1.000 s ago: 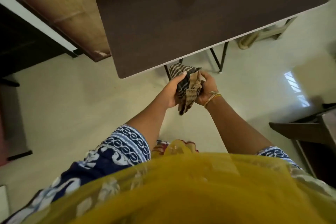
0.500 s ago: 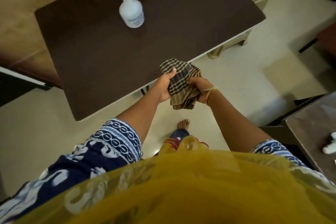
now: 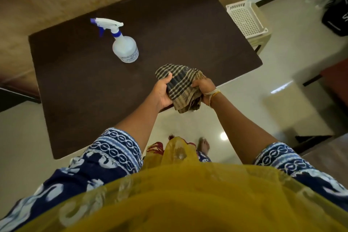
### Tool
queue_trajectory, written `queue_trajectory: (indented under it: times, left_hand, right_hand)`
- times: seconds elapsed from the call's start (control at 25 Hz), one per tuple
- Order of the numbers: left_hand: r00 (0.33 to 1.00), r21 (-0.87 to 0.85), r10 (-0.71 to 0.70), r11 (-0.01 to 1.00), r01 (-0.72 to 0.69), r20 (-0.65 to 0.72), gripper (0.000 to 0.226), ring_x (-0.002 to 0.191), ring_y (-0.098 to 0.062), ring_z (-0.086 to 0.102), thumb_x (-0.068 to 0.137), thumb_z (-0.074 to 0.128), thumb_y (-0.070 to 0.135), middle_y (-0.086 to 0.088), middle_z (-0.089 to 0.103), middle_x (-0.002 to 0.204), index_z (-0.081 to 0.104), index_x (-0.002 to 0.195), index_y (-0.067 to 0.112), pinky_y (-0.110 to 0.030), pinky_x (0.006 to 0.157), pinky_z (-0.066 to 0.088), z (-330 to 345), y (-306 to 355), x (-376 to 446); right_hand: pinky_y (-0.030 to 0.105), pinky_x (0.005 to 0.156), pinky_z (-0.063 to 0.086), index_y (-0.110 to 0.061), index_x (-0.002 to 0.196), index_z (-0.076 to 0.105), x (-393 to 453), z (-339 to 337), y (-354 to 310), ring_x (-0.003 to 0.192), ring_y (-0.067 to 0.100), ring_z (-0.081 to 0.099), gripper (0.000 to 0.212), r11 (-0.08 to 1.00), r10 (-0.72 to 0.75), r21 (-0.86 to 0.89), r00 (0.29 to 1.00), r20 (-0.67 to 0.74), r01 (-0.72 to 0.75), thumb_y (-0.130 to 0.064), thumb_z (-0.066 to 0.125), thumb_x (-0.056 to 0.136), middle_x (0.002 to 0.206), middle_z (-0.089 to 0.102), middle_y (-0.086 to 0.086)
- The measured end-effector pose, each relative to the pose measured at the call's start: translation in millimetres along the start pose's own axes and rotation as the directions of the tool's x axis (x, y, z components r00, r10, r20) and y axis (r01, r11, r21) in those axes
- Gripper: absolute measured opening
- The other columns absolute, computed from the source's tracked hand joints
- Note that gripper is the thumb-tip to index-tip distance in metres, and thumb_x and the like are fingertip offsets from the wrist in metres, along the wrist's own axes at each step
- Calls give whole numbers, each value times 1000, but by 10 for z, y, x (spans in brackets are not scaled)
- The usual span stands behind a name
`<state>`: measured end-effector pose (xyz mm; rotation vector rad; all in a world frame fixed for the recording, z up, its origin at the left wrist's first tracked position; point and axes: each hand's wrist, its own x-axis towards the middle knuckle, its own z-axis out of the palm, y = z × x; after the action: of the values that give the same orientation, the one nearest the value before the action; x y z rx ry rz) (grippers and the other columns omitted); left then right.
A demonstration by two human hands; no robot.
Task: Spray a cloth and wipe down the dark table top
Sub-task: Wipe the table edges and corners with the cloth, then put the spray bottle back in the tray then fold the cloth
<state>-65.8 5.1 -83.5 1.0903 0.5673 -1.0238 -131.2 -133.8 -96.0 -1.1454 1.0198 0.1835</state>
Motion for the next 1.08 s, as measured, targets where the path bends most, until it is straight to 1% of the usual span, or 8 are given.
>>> queue_trajectory:
  times: [0.32, 0.52, 0.6, 0.68, 0.76, 0.88, 1.0, 1.08]
  left_hand:
    - [922, 13, 56, 998, -55, -383, 38, 111, -33, 60, 95, 56, 6, -14, 60, 127, 50, 132, 12, -51, 72, 54, 2, 301, 345]
    - [893, 107, 95, 993, -53, -440, 51, 119, -31, 56, 93, 48, -10, -8, 58, 126, 47, 134, 20, -52, 88, 48, -292, 467, 340]
    - [887, 154, 111, 987, -45, -449, 49, 114, -29, 59, 95, 44, -9, -7, 61, 124, 52, 131, 22, -47, 88, 50, -453, 590, 298]
    - [867, 183, 142, 981, -60, -477, 46, 113, -26, 61, 95, 46, -6, -7, 63, 126, 54, 130, 22, -43, 86, 50, -569, 778, 266]
    - [839, 194, 184, 976, -96, -511, 44, 115, -24, 61, 94, 49, -5, -7, 64, 127, 54, 130, 20, -41, 85, 50, -645, 1023, 260]
    - [803, 189, 220, 972, -136, -553, 52, 118, -23, 59, 92, 53, -5, -9, 59, 132, 47, 137, 20, -43, 92, 51, -729, 1385, 305]
    - [808, 172, 219, 974, -148, -547, 66, 124, -27, 53, 89, 59, -4, -11, 51, 138, 35, 145, 22, -48, 100, 48, -795, 1658, 363]
    - [837, 186, 201, 975, -121, -510, 64, 127, -29, 51, 89, 62, 0, -10, 51, 139, 37, 144, 21, -52, 102, 46, -836, 1778, 409]
  right_hand:
    - [36, 91, 46, 1, 130, 55, 589, 198, -473, 112, 26, 55, 44, 865, -86, -475, 980, 178, 162, 0, 64, 87, 119, 59, 11]
    - [39, 89, 49, 0, 130, 55, 903, 447, -520, 112, 33, 58, 43, 692, -1, -709, 982, 188, 137, -8, 63, 88, 121, 61, 14]
    - [32, 80, 49, 0, 122, 60, 1008, 588, -598, 102, 33, 62, 39, 597, -70, -785, 986, 154, 165, -20, 61, 89, 113, 64, 13]
    - [35, 88, 50, -4, 121, 60, 1029, 779, -779, 110, 36, 60, 45, 501, -193, -842, 974, 117, 200, -30, 62, 86, 121, 62, 16]
    - [43, 98, 48, -10, 126, 55, 1018, 1036, -990, 119, 37, 53, 49, 438, -298, -856, 943, 150, 275, -28, 65, 81, 130, 53, 16]
    - [42, 102, 46, -18, 134, 49, 1021, 1558, -1239, 126, 34, 47, 63, 444, -333, -763, 877, 346, 470, -23, 75, 77, 138, 43, 14]
    - [43, 102, 46, -24, 140, 44, 1046, 2014, -1402, 127, 30, 47, 80, 454, -318, -657, 799, 510, 601, -28, 84, 71, 139, 46, 10]
    - [39, 99, 46, -20, 138, 47, 1048, 2218, -1441, 123, 26, 51, 75, 471, -286, -607, 761, 582, 640, -25, 84, 72, 135, 53, 8]
